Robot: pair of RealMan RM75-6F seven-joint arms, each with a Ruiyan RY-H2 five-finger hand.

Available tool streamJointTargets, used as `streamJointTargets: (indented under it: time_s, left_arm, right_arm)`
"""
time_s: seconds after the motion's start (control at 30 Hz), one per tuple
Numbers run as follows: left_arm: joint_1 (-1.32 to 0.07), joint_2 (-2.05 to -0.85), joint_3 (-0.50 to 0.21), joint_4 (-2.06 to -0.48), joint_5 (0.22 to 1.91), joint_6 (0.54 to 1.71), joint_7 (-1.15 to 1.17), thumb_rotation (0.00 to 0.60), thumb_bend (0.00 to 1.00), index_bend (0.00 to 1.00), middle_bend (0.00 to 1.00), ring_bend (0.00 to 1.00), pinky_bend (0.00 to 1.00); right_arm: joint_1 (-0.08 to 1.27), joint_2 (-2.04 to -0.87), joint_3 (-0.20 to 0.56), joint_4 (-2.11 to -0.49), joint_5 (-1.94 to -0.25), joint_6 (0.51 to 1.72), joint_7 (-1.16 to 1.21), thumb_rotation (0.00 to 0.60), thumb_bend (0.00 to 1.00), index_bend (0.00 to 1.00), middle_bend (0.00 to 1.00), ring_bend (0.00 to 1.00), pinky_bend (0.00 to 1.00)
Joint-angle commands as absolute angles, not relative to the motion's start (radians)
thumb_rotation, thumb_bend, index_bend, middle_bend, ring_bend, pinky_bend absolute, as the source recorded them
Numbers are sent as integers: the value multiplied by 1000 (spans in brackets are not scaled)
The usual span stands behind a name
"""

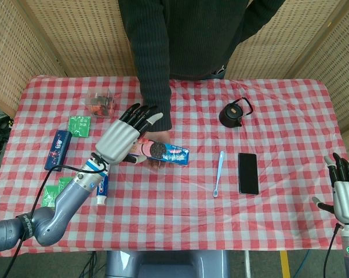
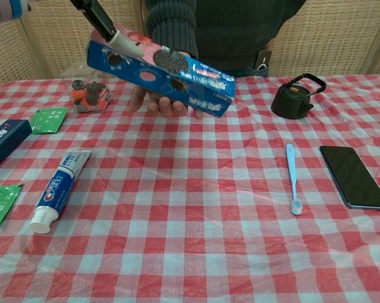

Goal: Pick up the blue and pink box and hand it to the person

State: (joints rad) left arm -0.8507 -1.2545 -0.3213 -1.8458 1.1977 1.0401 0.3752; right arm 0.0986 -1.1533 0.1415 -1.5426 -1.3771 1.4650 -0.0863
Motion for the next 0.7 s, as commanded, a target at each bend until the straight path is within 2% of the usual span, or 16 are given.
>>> streamJointTargets:
  time_s: [0.03,0.23,0.37,0.6,0.7]
  left_arm:
    - [-800,-1175,-336,-1910,1203,1101,361,600,0,0,0,0,0]
    - [-657,-1027,-290,-1990,1257,1218,305,600,0,0,0,0,0]
    - [-536,-970,-218,-1991,1285,1300,243,600,0,0,0,0,0]
    - [-305,-1008,-35,-1827,1377,1439,46,600,0,0,0,0,0]
    - [-249,-1039,5,-1765,1394,1468,-5,600,0,0,0,0,0]
  right_arm:
    - [98,-1151,140,-1547,-1382,1468,-84,600,0,21,0,0,0]
    - [95,-1144,136,-1557,-1392,1473,-74,600,0,21,0,0,0]
    - [95,-1141,132,-1563,-1401,1473,-69,600,0,21,0,0,0]
    - [90,-1136,121,-1575,-1421,1481,-63,600,0,21,0,0,0]
    - [87,-1133,118,-1579,-1429,1486,-61,600,0,21,0,0,0]
